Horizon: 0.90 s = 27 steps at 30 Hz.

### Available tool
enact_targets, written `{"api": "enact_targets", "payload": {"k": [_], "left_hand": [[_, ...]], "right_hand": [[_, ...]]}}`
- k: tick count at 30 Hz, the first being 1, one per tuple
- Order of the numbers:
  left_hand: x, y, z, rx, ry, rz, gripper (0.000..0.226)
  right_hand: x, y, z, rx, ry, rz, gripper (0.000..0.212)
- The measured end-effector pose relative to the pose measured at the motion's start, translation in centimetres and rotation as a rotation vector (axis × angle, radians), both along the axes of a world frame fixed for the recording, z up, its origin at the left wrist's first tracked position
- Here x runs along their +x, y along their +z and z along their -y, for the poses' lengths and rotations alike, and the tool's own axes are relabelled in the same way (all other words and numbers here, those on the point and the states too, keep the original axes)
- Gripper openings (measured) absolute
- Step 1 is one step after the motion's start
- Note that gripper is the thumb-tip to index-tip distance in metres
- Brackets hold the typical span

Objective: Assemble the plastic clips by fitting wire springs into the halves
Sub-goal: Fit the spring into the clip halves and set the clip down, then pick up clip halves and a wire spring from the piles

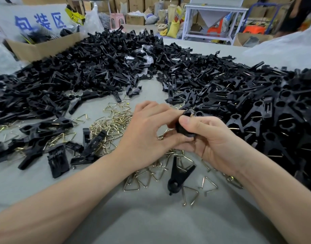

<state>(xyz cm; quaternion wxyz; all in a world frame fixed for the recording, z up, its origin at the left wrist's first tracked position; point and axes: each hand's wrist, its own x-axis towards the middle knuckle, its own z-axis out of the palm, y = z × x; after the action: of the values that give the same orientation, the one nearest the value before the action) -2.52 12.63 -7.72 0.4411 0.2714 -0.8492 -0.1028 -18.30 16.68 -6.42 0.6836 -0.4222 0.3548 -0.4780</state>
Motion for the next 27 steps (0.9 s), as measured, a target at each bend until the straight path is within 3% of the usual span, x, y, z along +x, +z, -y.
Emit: {"api": "enact_targets", "payload": {"k": [5, 10, 12, 15, 18, 20, 22, 23, 25, 26, 27], "left_hand": [[0.0, 0.0, 0.1, -0.015, 0.000, 0.009, 0.039], [0.0, 0.5, 0.2, 0.102, 0.044, -0.002, 0.036], [0.0, 0.5, 0.2, 0.160, 0.025, 0.002, 0.033], [-0.1, 0.7, 0.4, 0.128, -0.008, 0.015, 0.037], [0.4, 1.1, 0.9, 0.117, 0.003, 0.101, 0.062], [1.5, 1.3, 2.0, 0.109, 0.188, 0.243, 0.066], [3.4, 1.3, 4.0, 0.170, 0.466, 0.446, 0.064], [4.5, 1.4, 5.0, 0.265, 0.604, 0.546, 0.063], [7.1, 1.6, 6.9, 0.509, 0.775, 0.666, 0.063], [8.2, 1.7, 7.7, 0.615, 0.799, 0.657, 0.063], [9.1, 1.7, 8.3, 0.695, 0.796, 0.636, 0.062]], "right_hand": [[0.2, -0.3, 0.1, 0.000, -0.017, 0.015, 0.033], [0.3, -0.5, 0.4, 0.061, 0.024, 0.068, 0.070], [0.6, -0.4, 0.4, -0.016, -0.031, -0.006, 0.058], [0.8, 0.8, 0.1, -0.187, -0.196, -0.285, 0.033], [-0.8, 4.4, -0.6, -0.506, -0.435, -0.768, 0.030], [-3.3, 7.4, -1.3, -0.709, -0.772, -1.017, 0.035], [-6.6, 10.0, -2.0, -0.772, -1.138, -1.220, 0.039], [-8.4, 10.8, -2.1, -0.663, -1.235, -1.406, 0.044], [-11.1, 11.3, -2.2, -0.079, -1.086, -1.836, 0.076], [-11.5, 10.9, -2.3, 0.184, -0.949, -1.897, 0.089], [-11.3, 10.3, -2.2, 0.314, -0.850, -1.890, 0.096]]}}
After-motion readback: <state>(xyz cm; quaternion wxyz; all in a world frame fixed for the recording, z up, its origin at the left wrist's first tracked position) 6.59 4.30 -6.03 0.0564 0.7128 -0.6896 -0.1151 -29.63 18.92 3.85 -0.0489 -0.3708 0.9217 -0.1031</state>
